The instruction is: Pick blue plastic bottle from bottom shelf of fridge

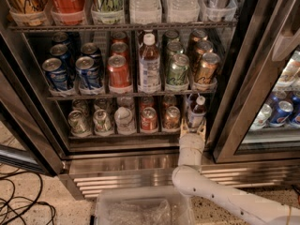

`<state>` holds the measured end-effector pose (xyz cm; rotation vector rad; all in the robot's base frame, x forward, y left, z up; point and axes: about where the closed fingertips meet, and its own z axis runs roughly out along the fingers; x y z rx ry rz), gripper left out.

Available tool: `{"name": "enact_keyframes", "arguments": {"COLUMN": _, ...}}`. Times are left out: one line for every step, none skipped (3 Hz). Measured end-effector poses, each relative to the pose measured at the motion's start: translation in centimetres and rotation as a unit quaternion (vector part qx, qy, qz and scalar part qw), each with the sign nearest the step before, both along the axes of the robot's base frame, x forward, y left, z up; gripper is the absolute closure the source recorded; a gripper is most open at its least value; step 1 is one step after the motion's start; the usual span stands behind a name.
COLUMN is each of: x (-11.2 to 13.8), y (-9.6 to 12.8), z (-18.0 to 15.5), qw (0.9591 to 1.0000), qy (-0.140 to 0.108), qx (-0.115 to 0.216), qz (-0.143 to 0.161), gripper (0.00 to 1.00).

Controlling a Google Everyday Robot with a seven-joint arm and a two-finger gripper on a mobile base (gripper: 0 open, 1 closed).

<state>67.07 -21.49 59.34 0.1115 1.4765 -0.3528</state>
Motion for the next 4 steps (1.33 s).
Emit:
{"name": "enact_keyframes", "arguments": {"x": 1.12, "y": -0.46, "z": 0.32, "qw": 1.0000, "qy": -0.005, "qx": -0.004, "qz": -0.002, "gripper": 0.40}}
{"name": "enact_keyframes", "arguments": {"x": 1.09, "y": -0.48, "z": 0.32, "qw": 1.0000, "qy": -0.005, "qx": -0.004, "qz": -0.002, "gripper": 0.41}}
{"name": "enact_keyframes", "arguments": {"x": 1.35, "y": -0.66, "z": 0.31, "qw": 1.0000, "qy": -0.005, "qx": -0.006, "qz": -0.004, "gripper": 0.60}}
{"name": "enact_keyframes", "arguments": {"x": 1.70, "y": -1.17, "z": 0.33, "qw": 0.9999, "qy": -0.005, "qx": -0.010, "qz": -0.006, "gripper": 0.83}}
